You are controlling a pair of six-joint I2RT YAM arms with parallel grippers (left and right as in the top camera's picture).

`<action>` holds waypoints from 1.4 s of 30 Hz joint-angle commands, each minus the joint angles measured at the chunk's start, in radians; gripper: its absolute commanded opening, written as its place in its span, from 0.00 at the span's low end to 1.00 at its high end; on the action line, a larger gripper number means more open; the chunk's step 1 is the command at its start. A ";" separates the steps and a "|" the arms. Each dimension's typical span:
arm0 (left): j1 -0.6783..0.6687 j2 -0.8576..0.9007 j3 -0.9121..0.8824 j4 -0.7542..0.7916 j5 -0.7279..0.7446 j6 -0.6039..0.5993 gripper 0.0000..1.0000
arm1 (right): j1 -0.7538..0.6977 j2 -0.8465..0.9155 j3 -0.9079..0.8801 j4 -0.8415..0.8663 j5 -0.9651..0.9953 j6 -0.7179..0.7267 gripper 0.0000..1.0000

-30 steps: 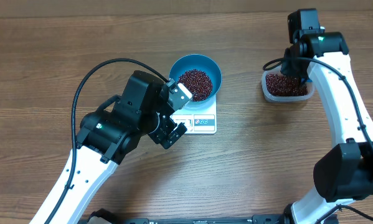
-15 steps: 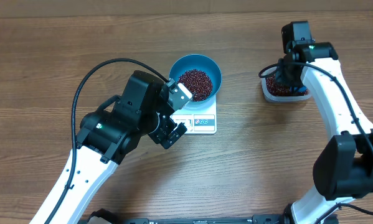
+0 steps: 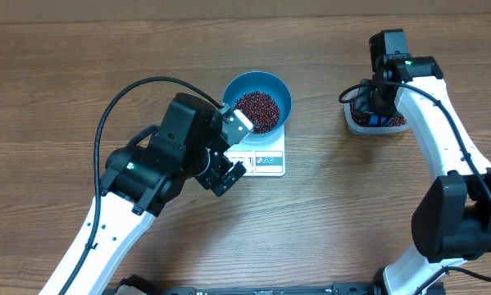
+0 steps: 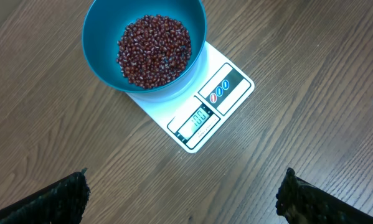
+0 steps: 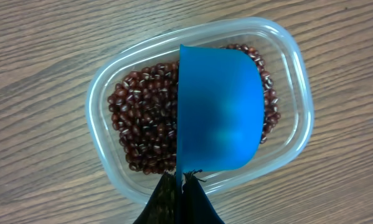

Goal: Scoop item into bowl and weigh 150g on scale
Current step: 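Dip the scoop into the red beans and drag through, right gripper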

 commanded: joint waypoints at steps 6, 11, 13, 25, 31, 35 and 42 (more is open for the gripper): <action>0.007 -0.003 0.023 0.005 -0.006 0.018 1.00 | 0.025 0.010 -0.060 0.035 -0.027 0.004 0.04; 0.007 -0.003 0.023 0.005 -0.006 0.018 1.00 | 0.028 0.010 -0.064 0.027 -0.055 0.003 0.04; 0.007 -0.003 0.023 0.005 -0.006 0.018 1.00 | 0.028 0.010 -0.064 0.034 -0.072 0.003 0.04; 0.007 -0.003 0.023 0.005 -0.006 0.018 1.00 | 0.024 0.008 -0.029 0.048 -0.214 0.000 0.04; 0.007 -0.003 0.023 0.005 -0.006 0.018 0.99 | -0.007 0.008 -0.011 0.043 -0.214 0.002 0.04; 0.007 -0.003 0.023 0.005 -0.006 0.018 0.99 | -0.044 0.007 -0.011 0.037 -0.231 0.008 0.04; 0.007 -0.003 0.023 0.005 -0.006 0.018 1.00 | -0.144 0.007 -0.011 0.029 -0.425 0.008 0.04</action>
